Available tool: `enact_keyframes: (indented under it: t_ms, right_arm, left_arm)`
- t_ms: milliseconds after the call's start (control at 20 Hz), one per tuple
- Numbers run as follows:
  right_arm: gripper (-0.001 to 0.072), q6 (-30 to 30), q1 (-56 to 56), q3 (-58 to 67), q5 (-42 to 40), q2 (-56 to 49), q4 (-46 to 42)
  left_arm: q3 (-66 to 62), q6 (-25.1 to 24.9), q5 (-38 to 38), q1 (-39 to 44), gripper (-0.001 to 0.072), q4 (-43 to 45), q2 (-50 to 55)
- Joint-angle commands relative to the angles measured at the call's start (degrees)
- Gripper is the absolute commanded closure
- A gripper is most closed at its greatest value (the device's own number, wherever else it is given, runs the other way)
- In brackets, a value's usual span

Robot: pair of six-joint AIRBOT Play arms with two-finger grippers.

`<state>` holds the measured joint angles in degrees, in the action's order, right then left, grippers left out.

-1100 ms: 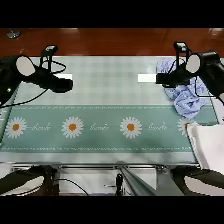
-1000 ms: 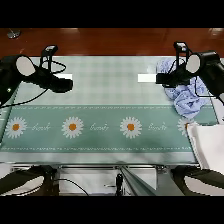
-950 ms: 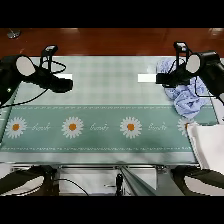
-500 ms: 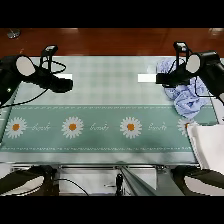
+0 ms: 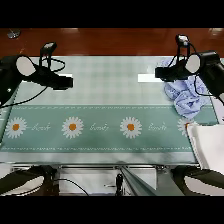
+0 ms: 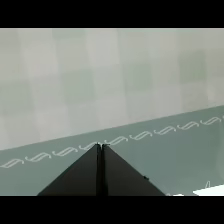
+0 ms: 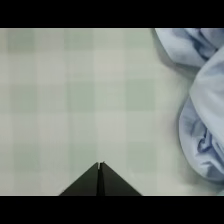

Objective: Fold the shirts.

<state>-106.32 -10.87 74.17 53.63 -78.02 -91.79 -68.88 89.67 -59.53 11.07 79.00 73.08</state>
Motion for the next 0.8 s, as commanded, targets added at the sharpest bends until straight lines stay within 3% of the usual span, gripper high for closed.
enact_keyframes:
  t_ms: [0, 50, 100, 200, 300, 400, 600, 750]
  right_arm:
    - [0.0630, -0.1, 0.5, 0.0, -10.3, 0.0, -1.1]
    - [0.0322, -0.2, 1.1, 0.0, -12.8, 0.0, -1.9]
    - [0.0087, -0.1, 2.0, 0.0, -15.3, -0.1, -3.9]
    - [0.0091, -4.0, 5.7, 0.0, -17.6, -0.7, -14.3]
    - [0.0092, -15.4, 12.7, 0.0, -15.8, -3.9, -24.5]
    - [0.0092, -19.3, 20.3, 0.0, -11.8, -7.0, -20.1]
    - [0.0092, -13.4, 28.8, 0.0, -4.4, -13.1, -9.8]
    - [0.0114, -3.5, 29.7, 0.0, 0.9, -16.9, -0.2]
  left_arm:
    - [0.0, 0.0, 10.9, 0.0, 0.0578, -0.1, 0.3]
    - [0.0, 0.0, 14.1, 0.0, 0.0215, 0.0, 0.7]
    - [0.0, 0.0, 17.0, 0.0, 0.0013, 0.1, 1.2]
    - [0.0, 0.0, 20.2, -0.1, 0.0005, 0.8, 2.1]
    - [0.0, 0.0, 20.3, -0.2, 0.0006, 1.1, 3.2]
    - [0.0, 0.0, 18.9, -0.5, 0.0005, 1.2, 4.2]
    - [0.0, 0.0, 15.4, -1.6, 0.0005, 1.2, 6.2]
    - [0.0, 0.0, 13.8, -1.7, 0.0005, 1.2, 7.6]
